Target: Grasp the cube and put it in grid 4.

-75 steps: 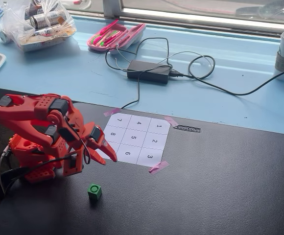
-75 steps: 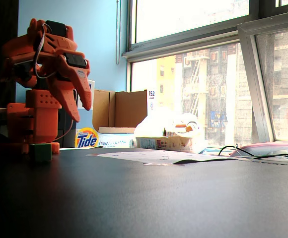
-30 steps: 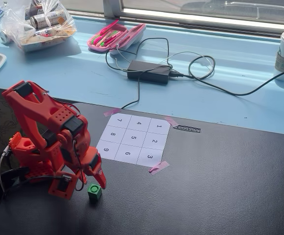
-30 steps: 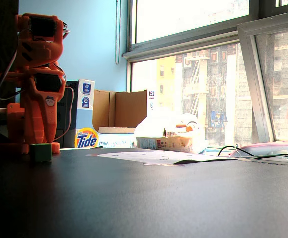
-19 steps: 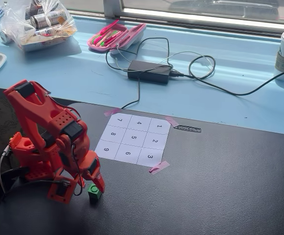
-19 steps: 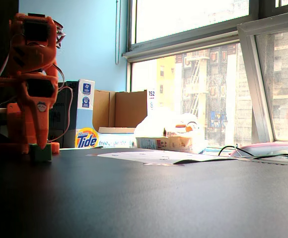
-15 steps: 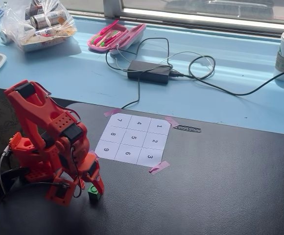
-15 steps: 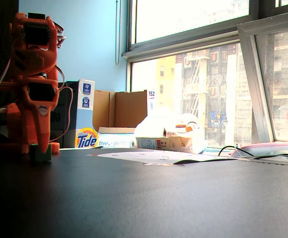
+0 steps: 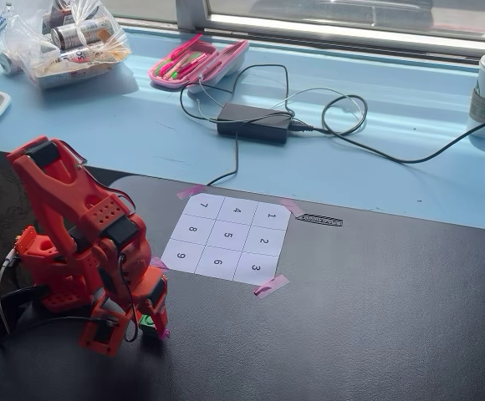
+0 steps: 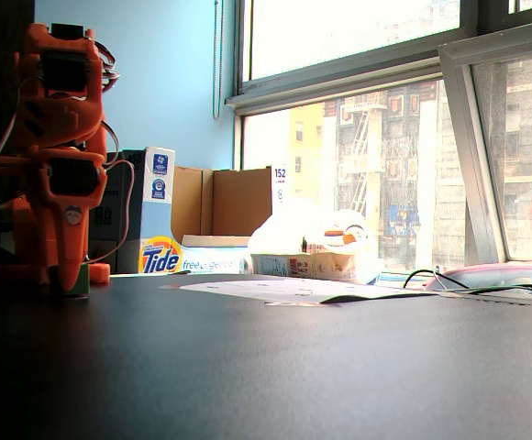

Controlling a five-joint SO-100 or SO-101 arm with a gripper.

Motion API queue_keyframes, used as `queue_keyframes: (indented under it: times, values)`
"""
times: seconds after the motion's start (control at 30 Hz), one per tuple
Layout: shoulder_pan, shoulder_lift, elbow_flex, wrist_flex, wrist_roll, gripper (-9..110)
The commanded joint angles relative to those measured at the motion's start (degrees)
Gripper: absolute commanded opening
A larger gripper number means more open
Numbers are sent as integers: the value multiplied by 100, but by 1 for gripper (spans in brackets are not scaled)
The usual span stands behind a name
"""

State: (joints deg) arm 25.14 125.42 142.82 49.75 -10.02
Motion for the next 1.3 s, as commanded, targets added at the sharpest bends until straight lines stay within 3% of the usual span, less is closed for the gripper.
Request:
queue_keyframes:
  times: [0.0, 0.27, 0.57, 0.93, 1.27]
  values:
    - [-132, 53, -563, 185, 123, 0]
    - [-993, -18, -3217, 1626, 396, 0]
    - [-2953, -659, -5186, 2452, 536, 0]
    - [-5124, -1767, -6100, 2399, 809, 0]
    - [-6319, -3120, -6697, 1872, 1222, 0]
